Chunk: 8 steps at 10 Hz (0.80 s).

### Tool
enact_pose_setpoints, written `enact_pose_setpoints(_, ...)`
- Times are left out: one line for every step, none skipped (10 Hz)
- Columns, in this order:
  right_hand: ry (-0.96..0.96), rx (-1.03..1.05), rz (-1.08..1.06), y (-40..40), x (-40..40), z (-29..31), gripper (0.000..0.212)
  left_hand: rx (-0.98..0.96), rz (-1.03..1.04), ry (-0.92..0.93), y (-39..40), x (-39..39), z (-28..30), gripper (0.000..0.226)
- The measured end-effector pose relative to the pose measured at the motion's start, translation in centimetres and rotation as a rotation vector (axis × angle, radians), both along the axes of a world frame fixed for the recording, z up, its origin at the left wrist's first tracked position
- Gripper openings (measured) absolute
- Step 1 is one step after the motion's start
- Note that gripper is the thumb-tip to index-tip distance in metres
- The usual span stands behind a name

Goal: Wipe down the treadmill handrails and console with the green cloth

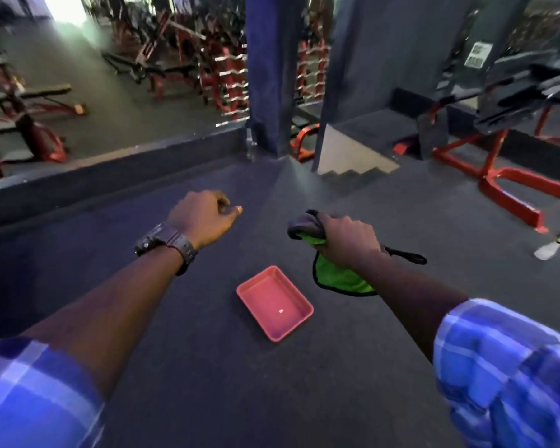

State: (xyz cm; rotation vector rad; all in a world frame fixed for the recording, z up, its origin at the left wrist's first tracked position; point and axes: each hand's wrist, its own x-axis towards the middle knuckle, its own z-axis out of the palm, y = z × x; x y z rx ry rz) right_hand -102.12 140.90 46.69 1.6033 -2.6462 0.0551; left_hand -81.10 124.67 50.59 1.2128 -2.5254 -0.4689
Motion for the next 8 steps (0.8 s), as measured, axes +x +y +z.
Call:
enact_pose_setpoints(-0.104,0.062,0.015,-5.9,-4.0,-6.2,0.061,0.056,0.043,-0.055,-5.5,-3.9,-4.8,0.038)
enact_pose_setpoints(-0.177,0.122,0.052,-11.2,-7.4,-13.5,0.068,0.069,0.096,-0.088,-10.1,-7.4,-10.3,0.035)
enact_pose_setpoints(-0.215,0.177,0.079,-16.3,-10.4,-22.5,0.069,0.075,0.148,-0.085,-14.7,-10.7,-17.7,0.034)
enact_pose_setpoints(-0.285,0.217,0.088,-19.7,-12.0,-31.9,0.069,0.153,0.160,-0.064,-17.7,-13.0,-25.6,0.042)
enact_pose_setpoints(-0.309,0.240,0.089,-21.9,-12.9,-40.7,0.071,0.196,0.179,-0.037,-19.4,-14.9,-33.5,0.053)
enact_pose_setpoints(-0.312,0.278,0.107,-23.8,-13.2,-48.6,0.078,0.251,0.156,-0.042,-19.7,-16.1,-40.5,0.050)
enact_pose_setpoints(-0.379,0.378,0.111,-25.0,-13.6,-53.9,0.098,0.305,0.107,-0.046,-20.7,-17.1,-45.2,0.050)
enact_pose_setpoints(-0.442,0.362,-0.002,-24.0,-14.1,-55.8,0.096,0.292,0.119,-0.030,-21.5,-17.7,-46.6,0.051)
